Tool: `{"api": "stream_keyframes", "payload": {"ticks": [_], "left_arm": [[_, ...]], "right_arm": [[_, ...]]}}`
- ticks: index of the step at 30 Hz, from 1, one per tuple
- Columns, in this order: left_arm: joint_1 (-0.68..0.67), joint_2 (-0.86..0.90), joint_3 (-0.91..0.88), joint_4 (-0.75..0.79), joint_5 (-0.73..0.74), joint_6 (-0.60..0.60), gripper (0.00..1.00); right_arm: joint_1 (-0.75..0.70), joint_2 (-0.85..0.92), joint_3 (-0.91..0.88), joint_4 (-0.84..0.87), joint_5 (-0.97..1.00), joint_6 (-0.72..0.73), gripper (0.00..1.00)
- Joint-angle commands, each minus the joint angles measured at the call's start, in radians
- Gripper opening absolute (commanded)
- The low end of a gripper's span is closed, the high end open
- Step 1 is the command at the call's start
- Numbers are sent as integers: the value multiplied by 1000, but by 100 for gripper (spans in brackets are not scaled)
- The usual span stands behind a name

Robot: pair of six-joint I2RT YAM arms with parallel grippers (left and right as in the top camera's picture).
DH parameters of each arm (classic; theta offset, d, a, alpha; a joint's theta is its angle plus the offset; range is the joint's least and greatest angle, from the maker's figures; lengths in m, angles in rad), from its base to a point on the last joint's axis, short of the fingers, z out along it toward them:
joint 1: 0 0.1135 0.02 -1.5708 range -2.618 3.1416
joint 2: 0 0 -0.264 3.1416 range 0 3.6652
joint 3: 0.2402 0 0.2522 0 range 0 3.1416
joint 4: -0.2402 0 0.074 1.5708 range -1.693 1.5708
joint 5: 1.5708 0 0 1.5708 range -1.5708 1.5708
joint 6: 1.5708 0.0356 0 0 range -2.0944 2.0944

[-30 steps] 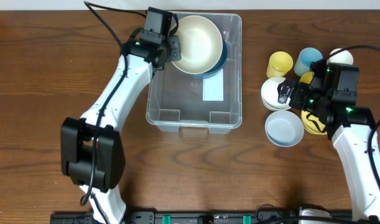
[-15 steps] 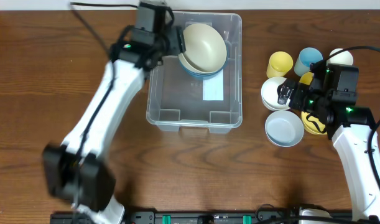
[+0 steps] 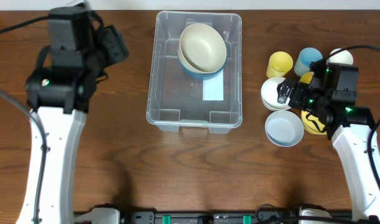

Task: Pack container
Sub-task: 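Lower the cream bowl onto the stacked teal bowls in the bin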

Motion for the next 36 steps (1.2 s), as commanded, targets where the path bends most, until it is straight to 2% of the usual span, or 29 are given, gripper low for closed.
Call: {"api": "stream_keyframes", "payload": {"ticks": [1, 13, 22, 36], "left_arm": [[-61, 97, 2, 36, 84, 12, 47], [-216, 438, 2, 231, 84, 23, 46], [-264, 534, 2, 303, 35, 63, 45], [-288, 626, 2, 311, 12, 60, 41]], "right_arm": [[7, -2, 18, 5, -4, 9, 99], [7, -2, 18, -18, -4, 9, 99], [7, -2, 18, -17, -4, 9, 99], [7, 10, 18, -18, -5, 9, 99]]}}
